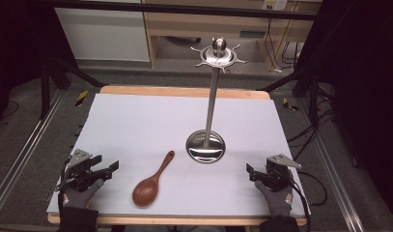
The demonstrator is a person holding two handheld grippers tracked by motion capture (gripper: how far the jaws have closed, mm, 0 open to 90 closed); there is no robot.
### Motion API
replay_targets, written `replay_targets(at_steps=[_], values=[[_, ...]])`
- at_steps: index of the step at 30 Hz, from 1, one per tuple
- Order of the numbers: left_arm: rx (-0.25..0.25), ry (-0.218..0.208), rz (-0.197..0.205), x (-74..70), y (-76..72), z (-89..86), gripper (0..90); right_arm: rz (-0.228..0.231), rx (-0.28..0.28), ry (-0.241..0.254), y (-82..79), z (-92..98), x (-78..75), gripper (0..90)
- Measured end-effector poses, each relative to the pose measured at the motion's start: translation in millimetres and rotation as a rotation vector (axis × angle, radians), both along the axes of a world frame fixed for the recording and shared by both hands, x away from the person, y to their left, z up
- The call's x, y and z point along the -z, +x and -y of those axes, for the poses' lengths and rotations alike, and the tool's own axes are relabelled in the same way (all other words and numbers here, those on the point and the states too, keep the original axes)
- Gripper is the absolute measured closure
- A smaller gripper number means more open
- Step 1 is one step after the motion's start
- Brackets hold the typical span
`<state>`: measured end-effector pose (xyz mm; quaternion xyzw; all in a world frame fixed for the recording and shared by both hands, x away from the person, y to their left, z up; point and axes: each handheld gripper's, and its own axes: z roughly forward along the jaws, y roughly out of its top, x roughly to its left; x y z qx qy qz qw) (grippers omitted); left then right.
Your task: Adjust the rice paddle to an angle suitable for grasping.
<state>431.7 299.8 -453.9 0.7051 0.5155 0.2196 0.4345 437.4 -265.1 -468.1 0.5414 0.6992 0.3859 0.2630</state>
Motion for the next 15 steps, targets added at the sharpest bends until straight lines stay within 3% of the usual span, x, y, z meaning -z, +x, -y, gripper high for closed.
replay_targets(at_steps=[15], values=[[0.037, 0.005, 0.001, -4.3, -2.0, 11.1, 28.4, -0.014, 0.01, -0.035, -0.1, 0.3, 1.7, 21.9]])
